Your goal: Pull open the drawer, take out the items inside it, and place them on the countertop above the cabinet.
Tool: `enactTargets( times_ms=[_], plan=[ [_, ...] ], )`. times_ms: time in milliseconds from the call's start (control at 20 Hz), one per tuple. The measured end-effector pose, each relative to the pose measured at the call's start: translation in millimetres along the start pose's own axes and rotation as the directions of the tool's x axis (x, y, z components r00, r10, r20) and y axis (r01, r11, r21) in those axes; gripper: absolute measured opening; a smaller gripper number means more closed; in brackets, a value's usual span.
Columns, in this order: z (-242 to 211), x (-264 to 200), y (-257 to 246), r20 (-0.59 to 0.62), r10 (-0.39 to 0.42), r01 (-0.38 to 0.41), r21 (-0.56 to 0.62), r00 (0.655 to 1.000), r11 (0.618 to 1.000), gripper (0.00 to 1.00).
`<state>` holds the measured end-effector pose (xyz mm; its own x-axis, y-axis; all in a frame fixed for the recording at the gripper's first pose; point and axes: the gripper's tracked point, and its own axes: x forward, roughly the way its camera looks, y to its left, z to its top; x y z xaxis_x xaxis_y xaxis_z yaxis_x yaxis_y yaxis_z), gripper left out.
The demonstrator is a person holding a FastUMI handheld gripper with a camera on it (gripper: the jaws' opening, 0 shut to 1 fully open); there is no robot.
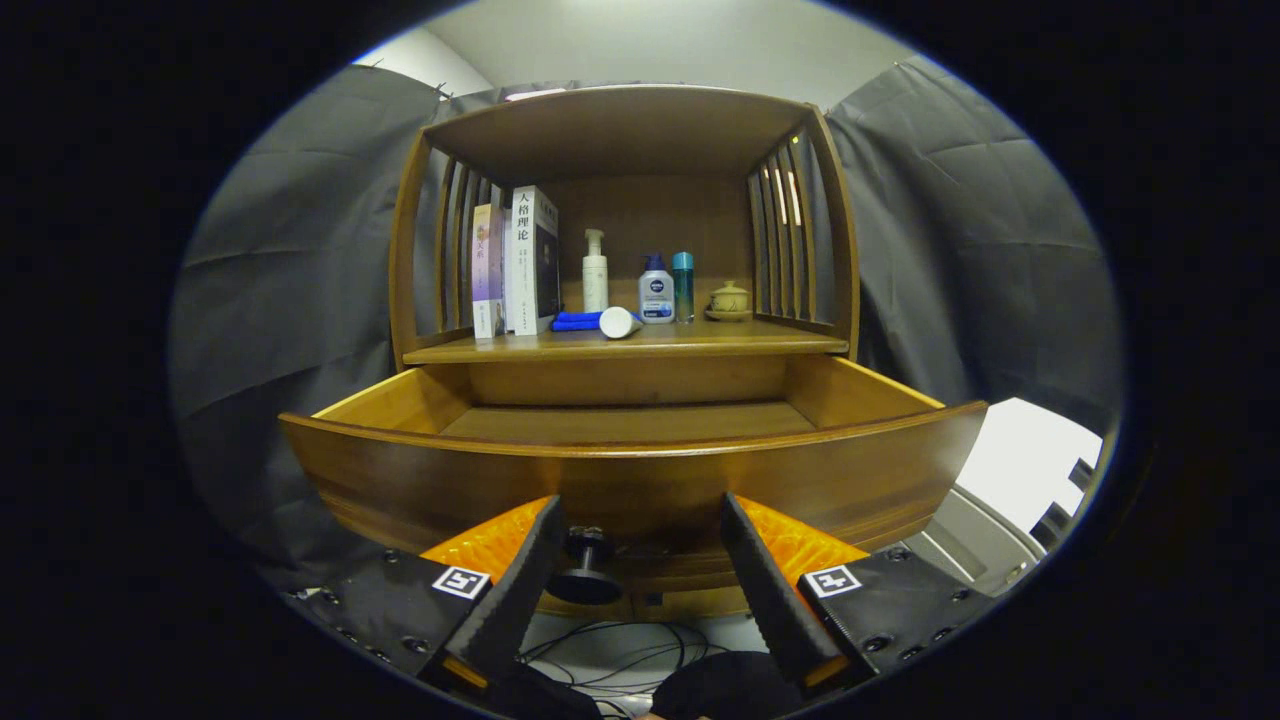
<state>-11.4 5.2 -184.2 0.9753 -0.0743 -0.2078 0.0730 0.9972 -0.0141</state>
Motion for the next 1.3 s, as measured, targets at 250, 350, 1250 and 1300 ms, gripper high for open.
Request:
enactTargets(
  times_ms=[250, 350, 1250, 1300],
  plan=[
    [-2, 2, 2, 0.010, -0.003, 0.003, -0.013, 1.000, 1.000, 0.98],
    [0, 4, 2, 0.013, -0.003, 0.003, -0.014, 1.000, 1.000, 0.98],
    [29, 88, 5, 0.031, -0.003, 0.003, 0.004, 1.000, 1.000, 0.98],
    [27, 92, 6, 0.029, -0.004, 0.004, 0.003, 1.000, 1.000, 0.98]
  ],
)
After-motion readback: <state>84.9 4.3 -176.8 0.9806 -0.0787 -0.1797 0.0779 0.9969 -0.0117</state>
